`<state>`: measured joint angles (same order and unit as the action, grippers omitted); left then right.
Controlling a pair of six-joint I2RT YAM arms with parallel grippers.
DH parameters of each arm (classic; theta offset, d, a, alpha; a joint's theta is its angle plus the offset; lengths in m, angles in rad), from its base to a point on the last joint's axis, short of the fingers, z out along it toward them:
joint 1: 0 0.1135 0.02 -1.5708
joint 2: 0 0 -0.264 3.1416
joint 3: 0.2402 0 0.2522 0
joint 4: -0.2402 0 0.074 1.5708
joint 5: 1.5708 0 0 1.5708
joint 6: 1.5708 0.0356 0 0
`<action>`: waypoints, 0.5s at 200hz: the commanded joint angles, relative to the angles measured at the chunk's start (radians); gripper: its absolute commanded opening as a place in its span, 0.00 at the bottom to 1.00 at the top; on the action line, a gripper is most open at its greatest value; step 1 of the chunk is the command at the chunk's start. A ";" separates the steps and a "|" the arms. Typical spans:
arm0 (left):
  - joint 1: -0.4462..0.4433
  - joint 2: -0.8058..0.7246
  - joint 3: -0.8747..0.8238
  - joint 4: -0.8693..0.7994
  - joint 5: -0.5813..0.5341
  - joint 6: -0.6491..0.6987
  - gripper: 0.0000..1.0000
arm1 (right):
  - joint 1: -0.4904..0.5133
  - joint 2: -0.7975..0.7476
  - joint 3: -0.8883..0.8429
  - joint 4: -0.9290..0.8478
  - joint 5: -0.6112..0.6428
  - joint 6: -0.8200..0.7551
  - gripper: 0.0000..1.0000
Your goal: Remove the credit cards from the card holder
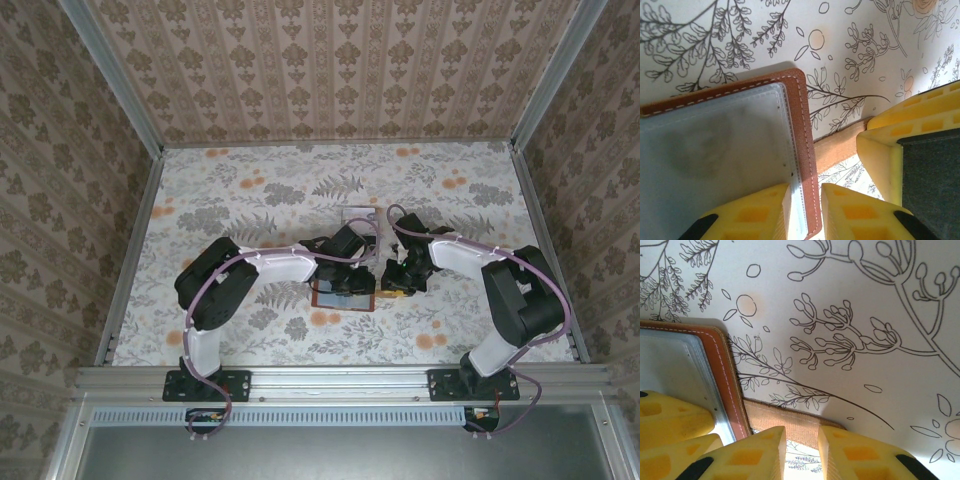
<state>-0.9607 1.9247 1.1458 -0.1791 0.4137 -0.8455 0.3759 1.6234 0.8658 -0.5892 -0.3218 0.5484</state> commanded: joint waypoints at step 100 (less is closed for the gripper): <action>-0.013 -0.035 0.029 -0.274 -0.196 0.116 0.25 | 0.006 0.002 -0.019 -0.019 0.036 -0.019 0.26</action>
<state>-0.9680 1.9026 1.1648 -0.2943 0.3248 -0.7795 0.3759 1.6234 0.8658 -0.5896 -0.3218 0.5453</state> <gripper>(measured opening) 0.248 0.260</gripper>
